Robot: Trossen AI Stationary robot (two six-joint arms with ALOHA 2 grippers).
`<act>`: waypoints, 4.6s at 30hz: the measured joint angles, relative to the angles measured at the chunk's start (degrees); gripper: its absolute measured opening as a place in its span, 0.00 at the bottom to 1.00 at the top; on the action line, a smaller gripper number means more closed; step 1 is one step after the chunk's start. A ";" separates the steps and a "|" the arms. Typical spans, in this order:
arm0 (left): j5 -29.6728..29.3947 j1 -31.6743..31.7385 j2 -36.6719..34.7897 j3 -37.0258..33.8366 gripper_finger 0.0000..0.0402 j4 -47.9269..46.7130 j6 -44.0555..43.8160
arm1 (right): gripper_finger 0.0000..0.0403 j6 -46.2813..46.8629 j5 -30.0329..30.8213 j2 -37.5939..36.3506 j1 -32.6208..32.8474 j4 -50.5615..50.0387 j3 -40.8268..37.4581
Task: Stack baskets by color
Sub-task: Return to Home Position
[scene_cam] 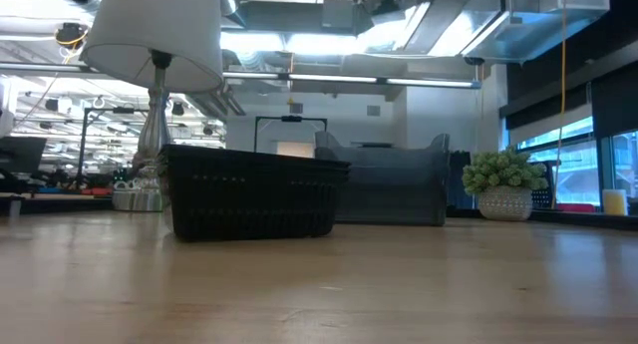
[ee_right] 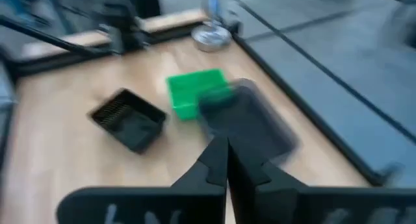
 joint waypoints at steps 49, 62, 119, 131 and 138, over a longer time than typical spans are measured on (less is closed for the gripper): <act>12.29 -0.01 -12.87 -28.13 0.00 31.17 15.67 | 0.00 -35.91 -27.71 -52.78 5.02 59.45 -62.76; 10.94 0.00 -12.89 -43.82 0.00 44.19 17.01 | 0.00 -35.72 -28.83 -52.53 5.02 73.33 -78.29; 13.50 0.11 -12.76 -49.60 0.00 45.65 22.41 | 0.02 -47.00 -31.20 -51.50 4.95 73.18 -78.22; 13.50 0.11 -12.76 -49.60 0.00 45.63 22.41 | 0.02 -47.00 -31.20 -51.50 4.95 73.18 -78.22; 13.50 0.11 -12.76 -49.60 0.00 45.63 22.41 | 0.02 -47.00 -31.20 -51.50 4.95 73.18 -78.22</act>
